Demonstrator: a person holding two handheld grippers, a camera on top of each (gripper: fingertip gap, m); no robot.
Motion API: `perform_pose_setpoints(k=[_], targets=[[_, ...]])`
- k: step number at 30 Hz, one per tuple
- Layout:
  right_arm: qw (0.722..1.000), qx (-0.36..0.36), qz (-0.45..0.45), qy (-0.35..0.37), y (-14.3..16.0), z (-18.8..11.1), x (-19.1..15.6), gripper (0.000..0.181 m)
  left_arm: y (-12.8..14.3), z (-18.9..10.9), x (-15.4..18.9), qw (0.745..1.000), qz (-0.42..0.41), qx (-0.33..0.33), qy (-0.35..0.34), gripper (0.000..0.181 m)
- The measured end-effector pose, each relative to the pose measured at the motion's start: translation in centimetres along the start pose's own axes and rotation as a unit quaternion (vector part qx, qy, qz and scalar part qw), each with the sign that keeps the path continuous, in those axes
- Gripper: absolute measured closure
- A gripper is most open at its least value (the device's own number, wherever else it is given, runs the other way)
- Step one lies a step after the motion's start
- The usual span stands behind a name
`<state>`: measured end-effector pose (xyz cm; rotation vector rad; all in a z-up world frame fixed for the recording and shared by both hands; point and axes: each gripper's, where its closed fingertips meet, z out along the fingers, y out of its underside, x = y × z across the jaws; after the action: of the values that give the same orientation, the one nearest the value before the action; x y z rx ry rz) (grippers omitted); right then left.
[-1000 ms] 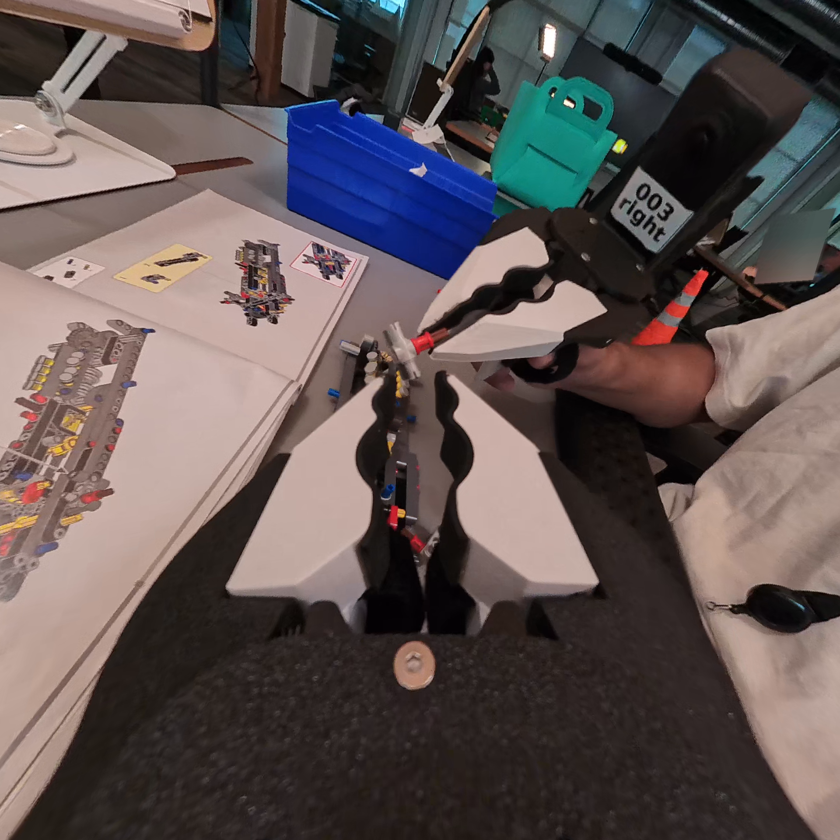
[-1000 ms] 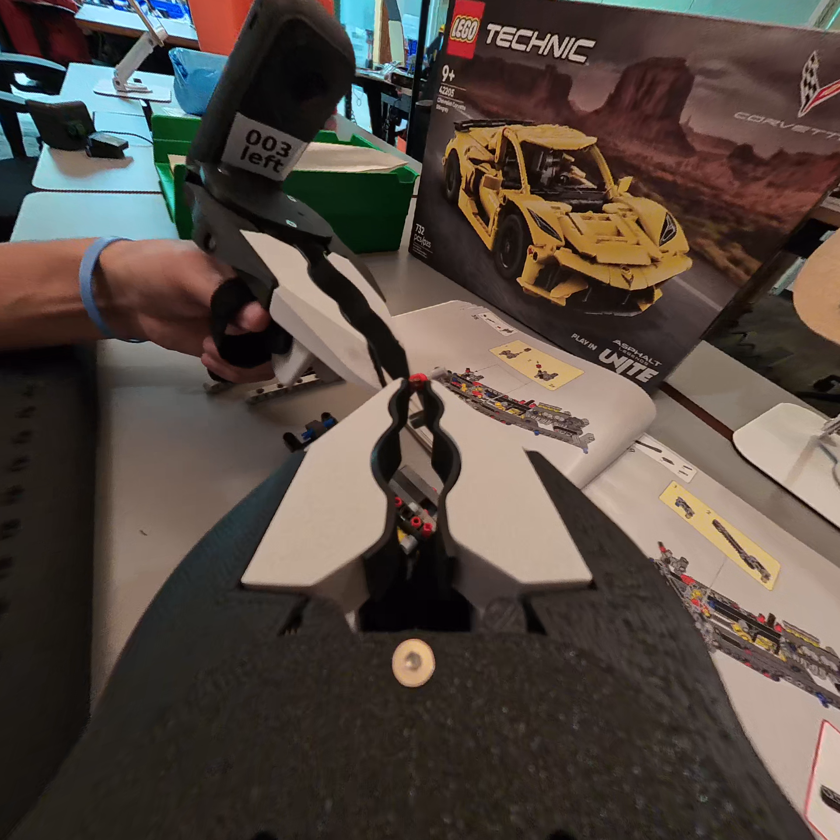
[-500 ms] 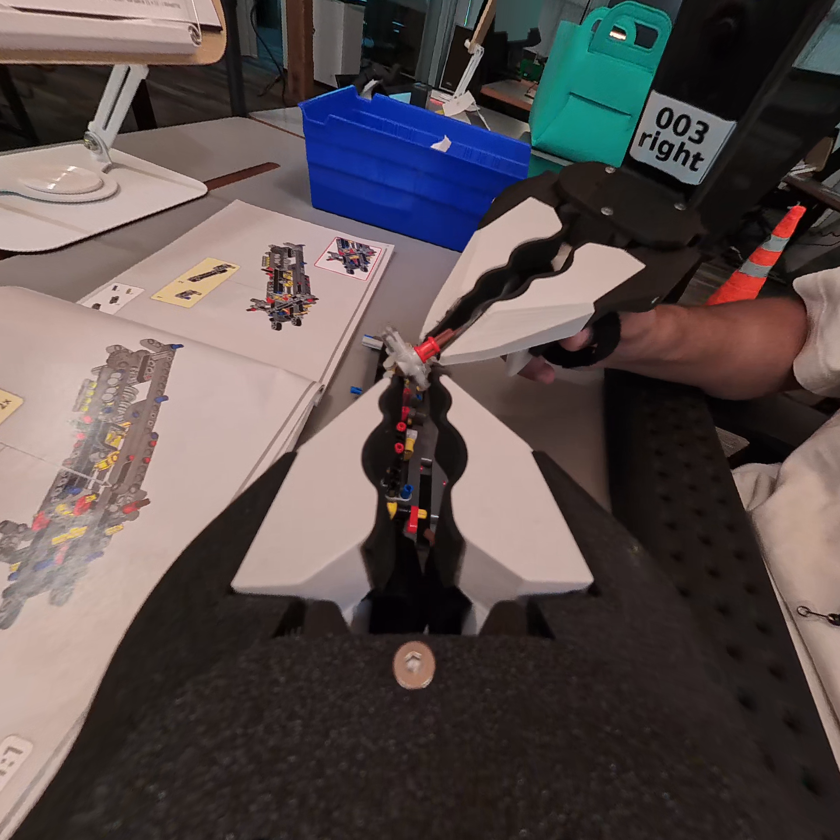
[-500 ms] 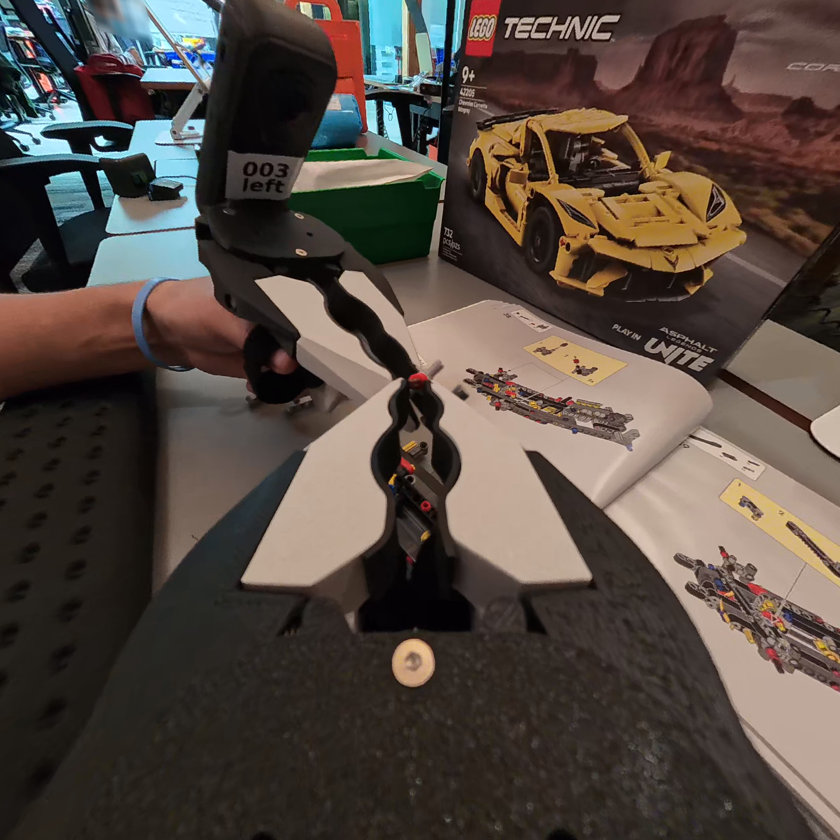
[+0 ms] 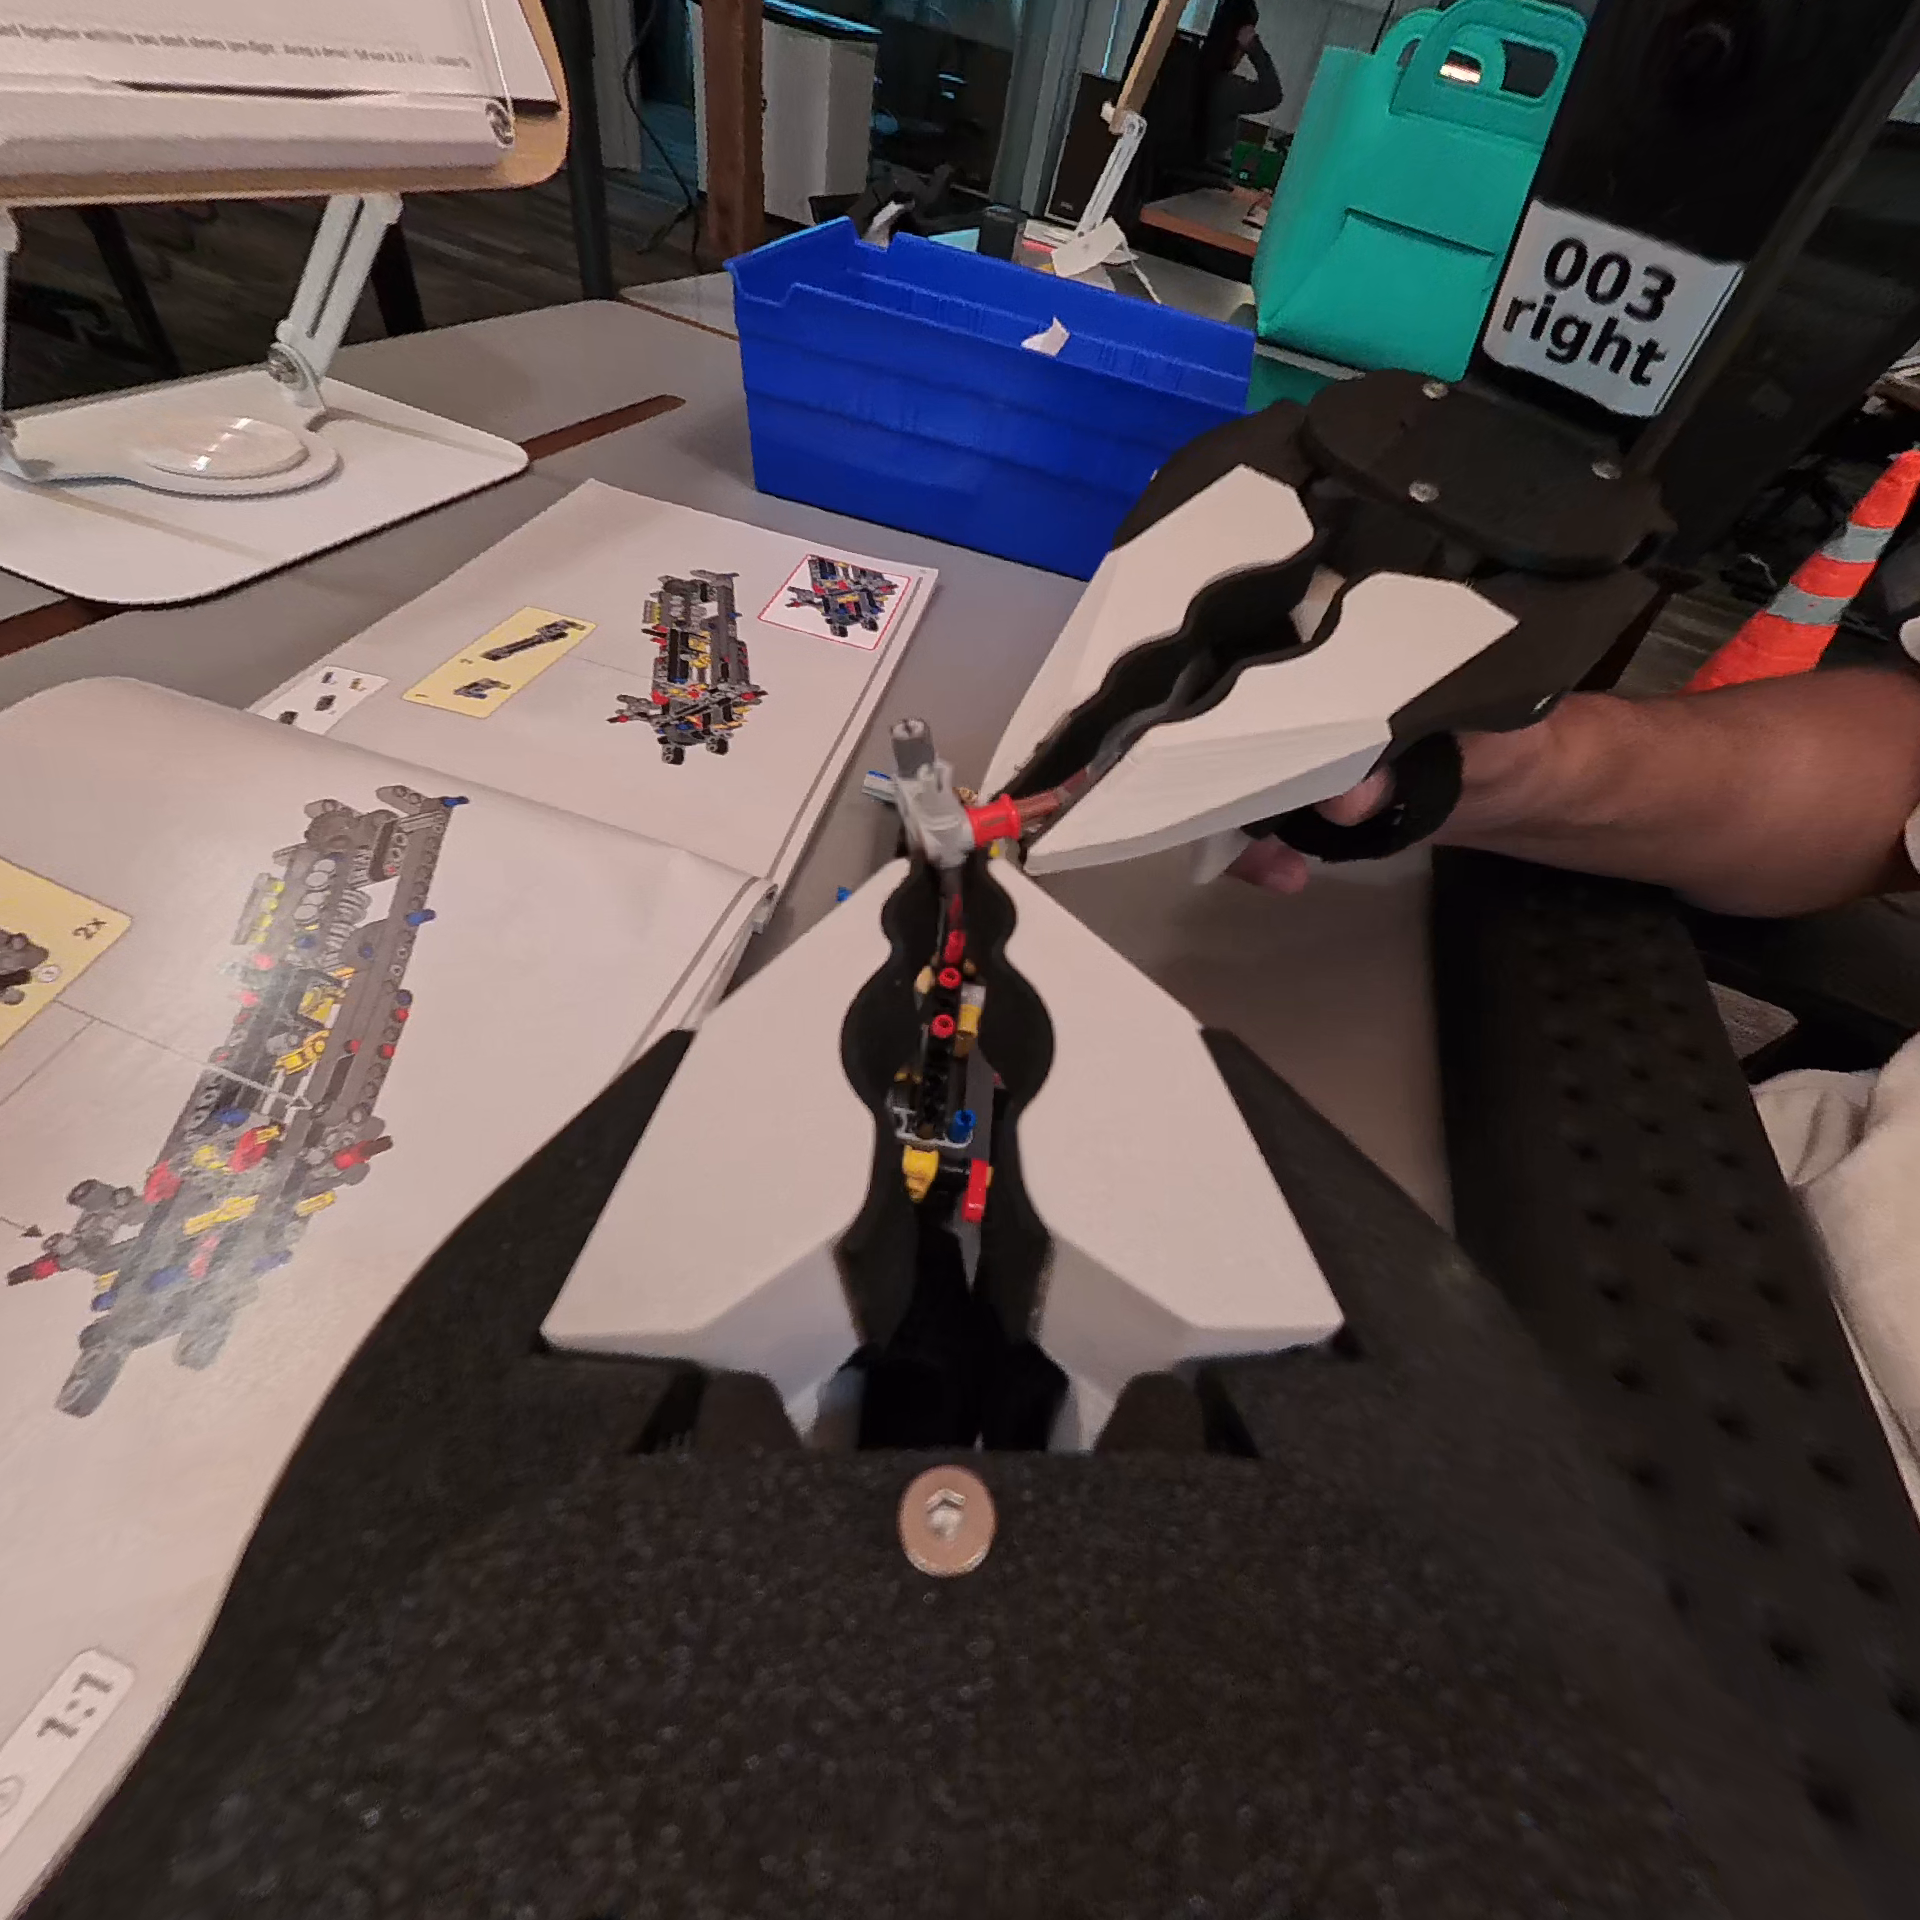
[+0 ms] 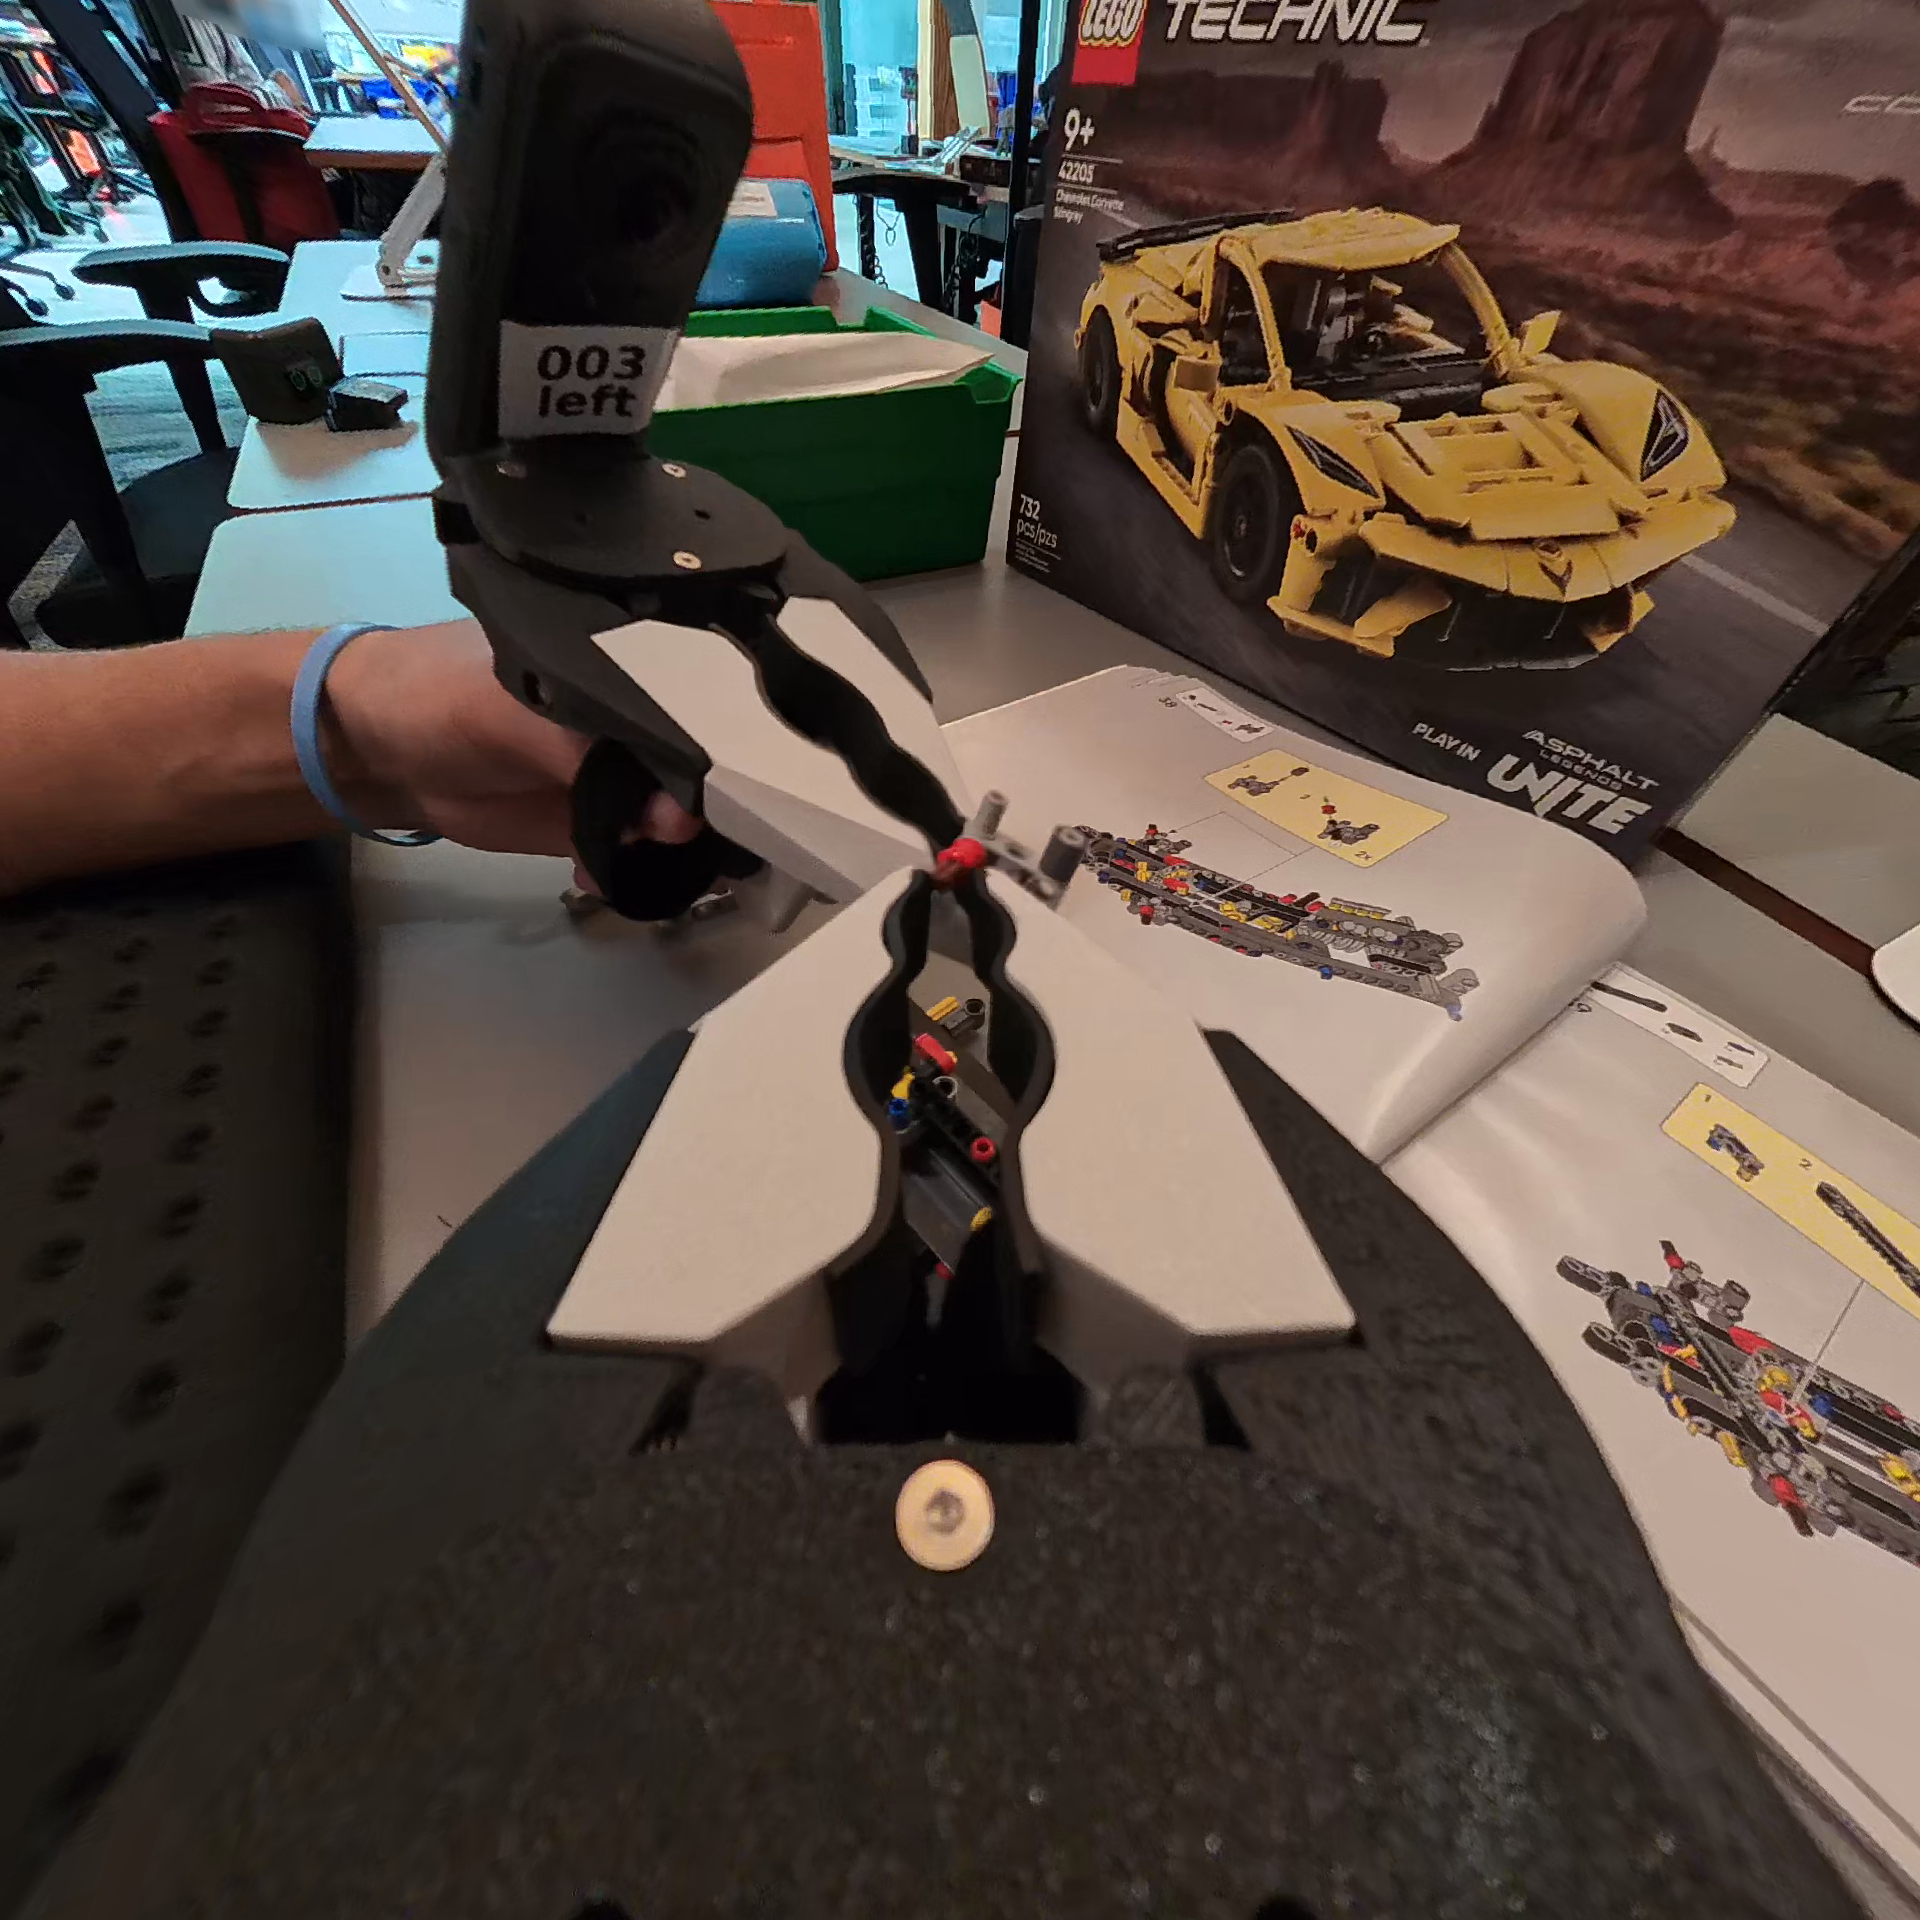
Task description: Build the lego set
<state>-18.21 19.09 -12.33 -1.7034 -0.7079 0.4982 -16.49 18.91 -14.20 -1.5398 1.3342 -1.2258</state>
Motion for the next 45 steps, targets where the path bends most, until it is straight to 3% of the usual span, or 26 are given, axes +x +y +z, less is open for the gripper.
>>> perform_pose_setpoints(k=[12, 17, 25, 45], targets=[[0.999, 0.027, 0.034, -0.009, -0.8, -0.5, 0.5, 0.167, -1.0, -1.4, -1.3, 0.999, -0.007, 0.034, -0.013, 0.179], [0.998, 0.028, 0.050, -0.005, -0.6, -1.1, 1.3, 0.168, -0.8, -4.1, -4.8, 0.997, -0.052, 0.041, -0.045, 0.179], [0.999, 0.019, 0.006, 0.036, -0.2, -2.4, 2.6, 0.173, -1.6, -7.9, -6.4, 0.993, -0.074, 0.089, -0.010, 0.179], [0.999, -0.005, 0.012, 0.031, 0.8, -1.9, 2.8, 0.173, -1.2, -7.5, -6.6, 0.993, -0.082, 0.082, -0.004, 0.179]])
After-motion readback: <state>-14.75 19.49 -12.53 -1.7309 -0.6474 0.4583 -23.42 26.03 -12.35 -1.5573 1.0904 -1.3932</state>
